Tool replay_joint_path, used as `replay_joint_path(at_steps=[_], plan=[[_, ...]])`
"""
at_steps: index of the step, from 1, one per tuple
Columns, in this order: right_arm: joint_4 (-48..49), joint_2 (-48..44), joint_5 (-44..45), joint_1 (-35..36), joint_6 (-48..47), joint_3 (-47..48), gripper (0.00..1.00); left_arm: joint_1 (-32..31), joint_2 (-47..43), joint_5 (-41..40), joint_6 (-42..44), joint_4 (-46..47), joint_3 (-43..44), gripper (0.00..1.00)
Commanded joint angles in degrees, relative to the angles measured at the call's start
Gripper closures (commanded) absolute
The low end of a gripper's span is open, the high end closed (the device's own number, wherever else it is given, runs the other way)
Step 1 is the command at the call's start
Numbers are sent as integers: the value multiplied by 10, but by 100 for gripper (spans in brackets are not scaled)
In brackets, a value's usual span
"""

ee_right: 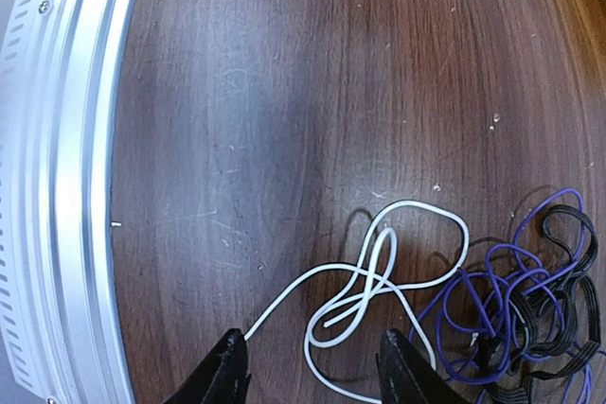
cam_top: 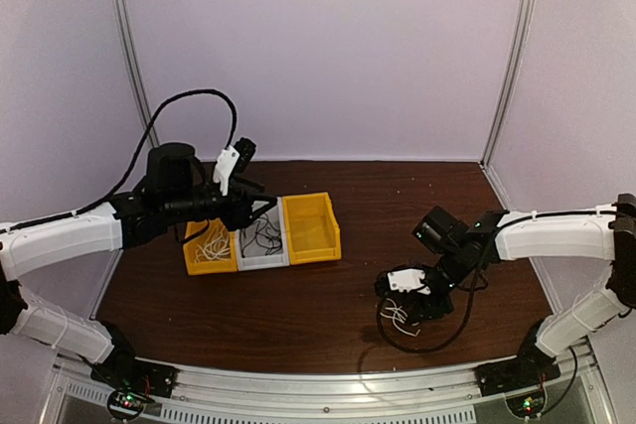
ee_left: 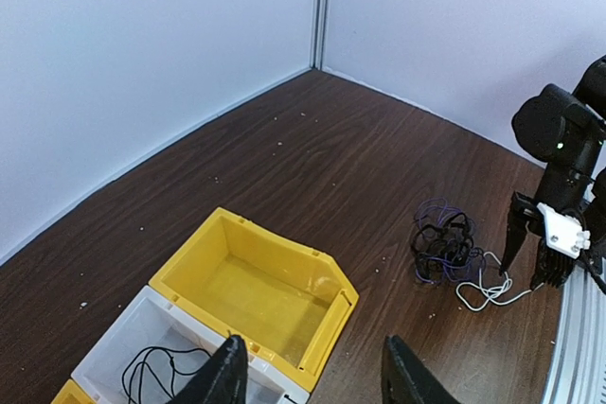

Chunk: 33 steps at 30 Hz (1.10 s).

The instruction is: Untangle the cables

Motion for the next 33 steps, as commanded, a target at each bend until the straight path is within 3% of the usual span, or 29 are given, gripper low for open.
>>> replay_joint_path(at_steps=[1,4,8,11,13,14,16,23,29,33], plan=[[30,18,-6,4,15,-10,51,-7,-8,-6,12,14,16,51],[38,27,-4,4,16,-12,52,-7,-5,-8,14,10,19,51],[49,31,-5,4,22,-11,61,-8,-5,-11,16,8,20,51],[64,33,9,4,33,-8,77,-10,-3,-12,18,8,20,51],[64,34,11,4,48,7,97,-12,-3,-14,21,24,10,53],[58,33,8,3,53,18,100,-13,-3,-15,24,34,3,53],[30,24,-14,3,45,46,100,-23,0,-19,27,60,-12,53],[-83,-61,-115,-1,23,152,100,-171,55,-72,32,141,-9,51],[-101,-125,-137,-2,40,223,100,-277,172,-87,-1,208,40,50],[-102,-135,-162,-9,49,254,100,-304,224,-84,-43,291,36,49]])
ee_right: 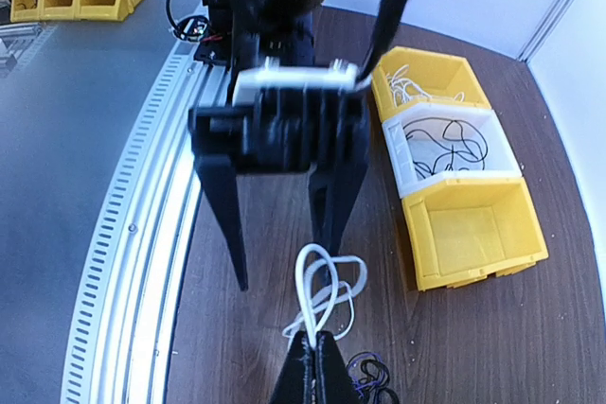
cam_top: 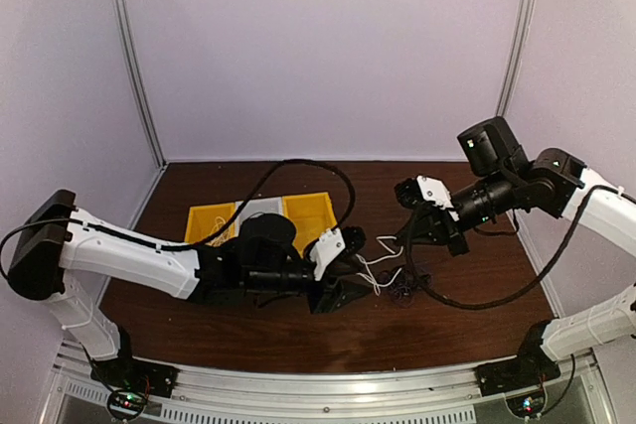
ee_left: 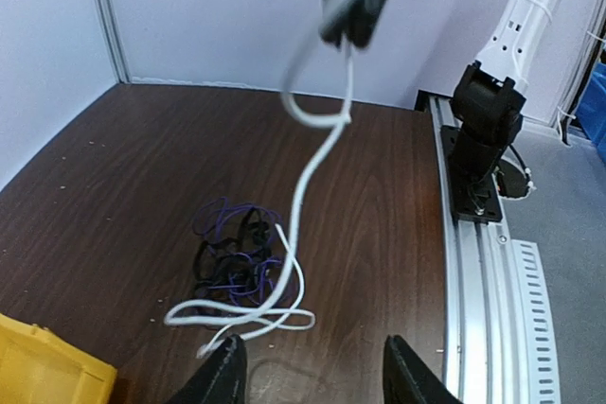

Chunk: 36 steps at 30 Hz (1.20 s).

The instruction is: Untangle the cables

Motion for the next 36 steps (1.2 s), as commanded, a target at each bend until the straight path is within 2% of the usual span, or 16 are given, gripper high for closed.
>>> replay_joint_path(at_steps=[1,4,10,16,20,24,27,29,35,36], plan=[[-26,-3,-47,-8,15,28,100,-17,40,-7,-62,143,8,49],[-29,1,-60,-14,16,43,100,-17,57,-14,-94,213,-14,49],[-35,6,-68,-17,14,62,100,-17,68,-42,-89,268,-36,50],[-34,13,-74,-21,12,60,100,-16,77,-97,-97,271,-27,52],[-40,9,-93,-26,10,60,100,-14,76,-165,-112,226,-15,55],[-44,8,-106,-31,7,57,100,-12,62,-172,-112,244,-34,56],[-40,8,-104,-32,6,48,100,-12,51,-171,-105,283,-55,73],[-36,7,-102,-34,6,43,100,-12,46,-181,-100,289,-60,77],[-7,-1,-93,-59,16,15,100,-12,6,-210,-69,280,-75,99],[7,-4,-91,-70,19,2,100,-12,-7,-223,-64,273,-78,100]])
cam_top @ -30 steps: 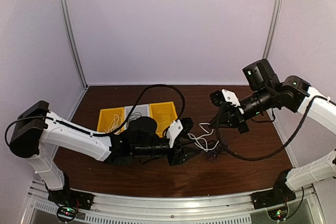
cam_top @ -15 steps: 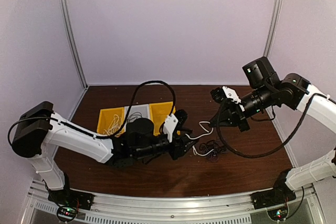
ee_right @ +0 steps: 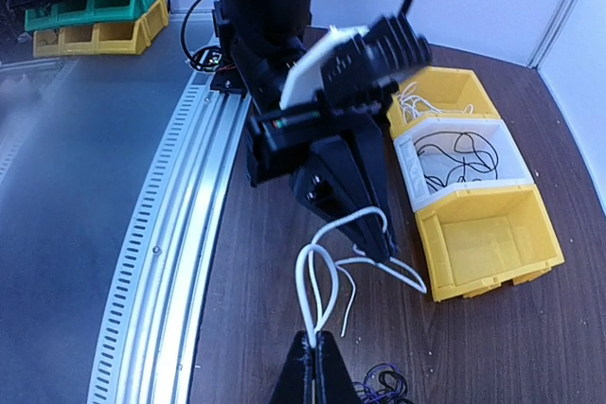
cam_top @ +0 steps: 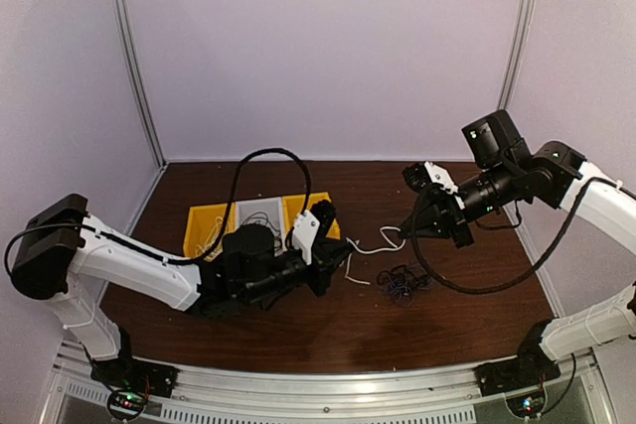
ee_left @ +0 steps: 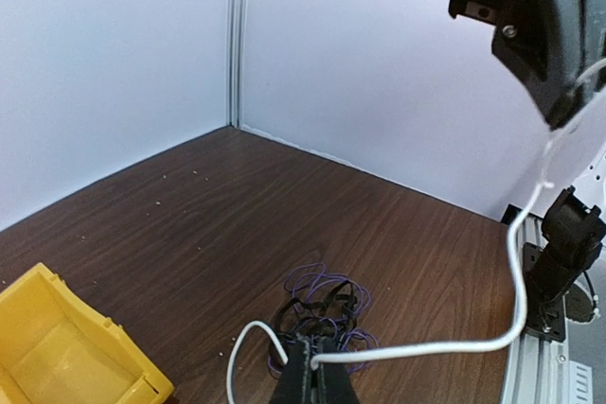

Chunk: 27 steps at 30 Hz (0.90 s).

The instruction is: Untangle the cables

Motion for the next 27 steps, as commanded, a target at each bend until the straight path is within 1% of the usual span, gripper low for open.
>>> replay_joint_path(at_steps=[1,3,8,11,13,15,17,20,24,27], plan=[[50,-19,1,-38,13,-48,100,3,-64,-56,34,19,-15,100],[78,-23,1,-66,22,-72,100,9,-102,-90,43,-12,-21,100],[141,-26,2,-113,60,-109,100,39,-183,-125,47,-122,-28,100],[181,-17,31,-117,83,-130,90,54,-220,-134,43,-169,-33,100],[190,-6,26,-116,83,-139,78,62,-240,-141,37,-208,-28,100],[204,4,11,-117,89,-153,73,70,-256,-151,26,-261,-13,100],[217,11,1,-117,90,-168,70,78,-271,-159,19,-311,2,100],[237,19,7,-117,91,-187,68,90,-290,-169,8,-388,26,100],[260,28,45,-116,83,-217,67,109,-310,-194,-13,-490,55,100],[266,37,78,-117,65,-239,66,124,-324,-214,-45,-545,64,100]])
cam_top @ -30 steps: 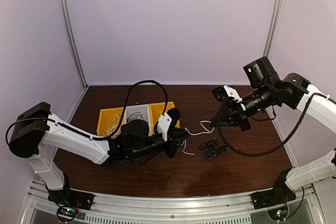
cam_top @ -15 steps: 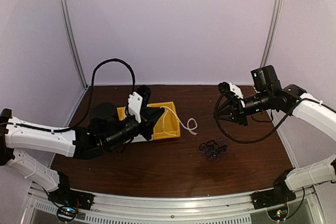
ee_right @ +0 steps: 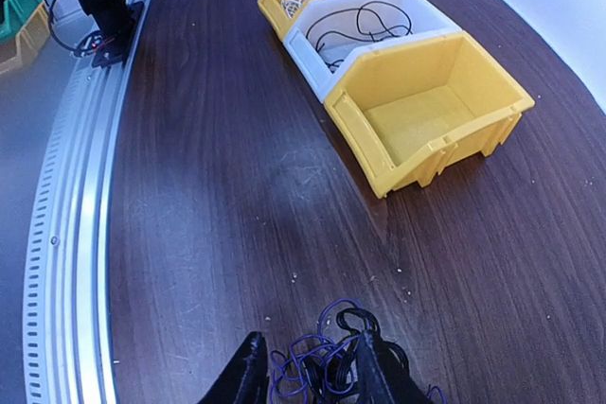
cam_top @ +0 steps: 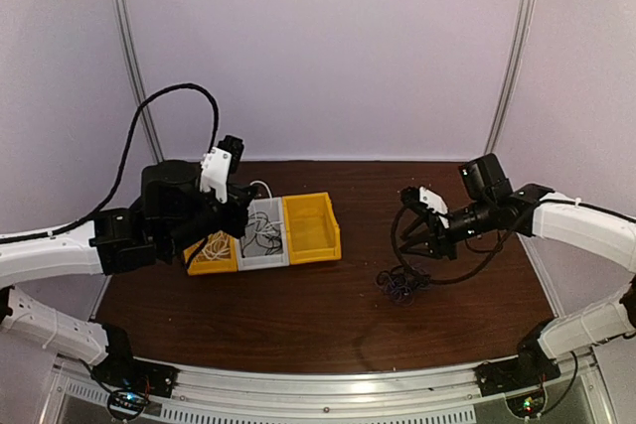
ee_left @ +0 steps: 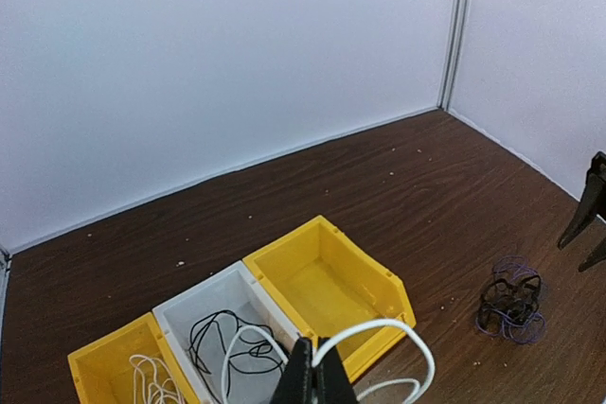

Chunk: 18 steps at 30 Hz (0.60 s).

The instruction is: Untangle the cables

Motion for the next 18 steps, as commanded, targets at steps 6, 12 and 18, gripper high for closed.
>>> replay_joint_path(at_steps=[6,12,18], plan=[[32,18,67,0,-22,-35,66,35,-31,-103,-144,-193,28,100],[33,18,75,0,-25,-38,65,61,-8,-138,-220,-288,44,100],[31,23,82,0,-31,-38,64,110,25,-151,-280,-349,61,100]])
